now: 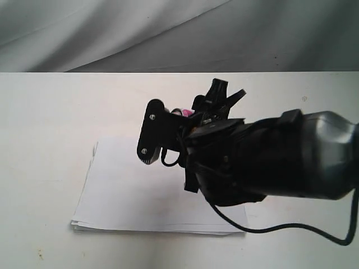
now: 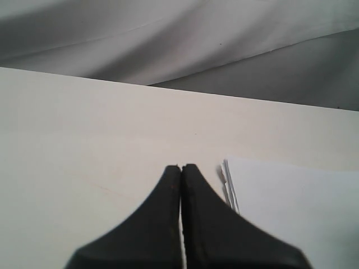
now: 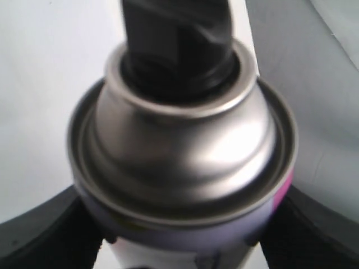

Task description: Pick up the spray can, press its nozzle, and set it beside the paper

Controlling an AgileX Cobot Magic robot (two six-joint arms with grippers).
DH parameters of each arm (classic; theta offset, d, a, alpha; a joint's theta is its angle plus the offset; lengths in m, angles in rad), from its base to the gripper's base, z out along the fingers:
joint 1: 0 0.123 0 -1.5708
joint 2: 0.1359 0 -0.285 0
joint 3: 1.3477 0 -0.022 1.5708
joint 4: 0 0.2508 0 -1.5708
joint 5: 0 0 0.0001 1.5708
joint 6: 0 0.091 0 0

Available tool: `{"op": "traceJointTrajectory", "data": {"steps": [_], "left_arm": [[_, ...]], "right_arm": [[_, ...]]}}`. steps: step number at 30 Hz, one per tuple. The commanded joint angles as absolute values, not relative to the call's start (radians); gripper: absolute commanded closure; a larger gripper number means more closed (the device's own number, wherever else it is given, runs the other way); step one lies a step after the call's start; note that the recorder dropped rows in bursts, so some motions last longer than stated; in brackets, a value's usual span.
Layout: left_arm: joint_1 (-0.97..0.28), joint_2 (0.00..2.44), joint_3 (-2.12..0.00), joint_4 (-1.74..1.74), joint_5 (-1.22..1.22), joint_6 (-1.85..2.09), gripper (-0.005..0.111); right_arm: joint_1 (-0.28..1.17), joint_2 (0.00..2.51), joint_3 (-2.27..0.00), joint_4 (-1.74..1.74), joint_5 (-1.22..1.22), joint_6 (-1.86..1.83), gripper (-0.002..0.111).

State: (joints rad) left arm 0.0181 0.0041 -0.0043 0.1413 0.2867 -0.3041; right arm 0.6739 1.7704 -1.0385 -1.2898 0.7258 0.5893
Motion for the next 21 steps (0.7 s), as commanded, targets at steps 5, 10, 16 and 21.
{"op": "traceJointTrajectory", "data": {"steps": [5, 10, 16, 21], "left_arm": [[0.013, 0.000, 0.000, 0.141, 0.281, -0.306, 0.107], [0.013, 0.000, 0.000, 0.141, 0.281, -0.304, 0.107], [0.013, 0.000, 0.000, 0.141, 0.281, -0.304, 0.107], [0.013, 0.000, 0.000, 0.141, 0.281, -0.307, 0.107]], "right_arm": [[0.679, 1.807, -1.050, -1.360, 0.796, 0.645, 0.108], [0.679, 1.807, -1.050, -1.399, 0.805, 0.663, 0.108], [0.679, 1.807, -1.050, -1.407, 0.813, 0.682, 0.108], [0.679, 1.807, -1.050, -1.407, 0.813, 0.688, 0.108]]}}
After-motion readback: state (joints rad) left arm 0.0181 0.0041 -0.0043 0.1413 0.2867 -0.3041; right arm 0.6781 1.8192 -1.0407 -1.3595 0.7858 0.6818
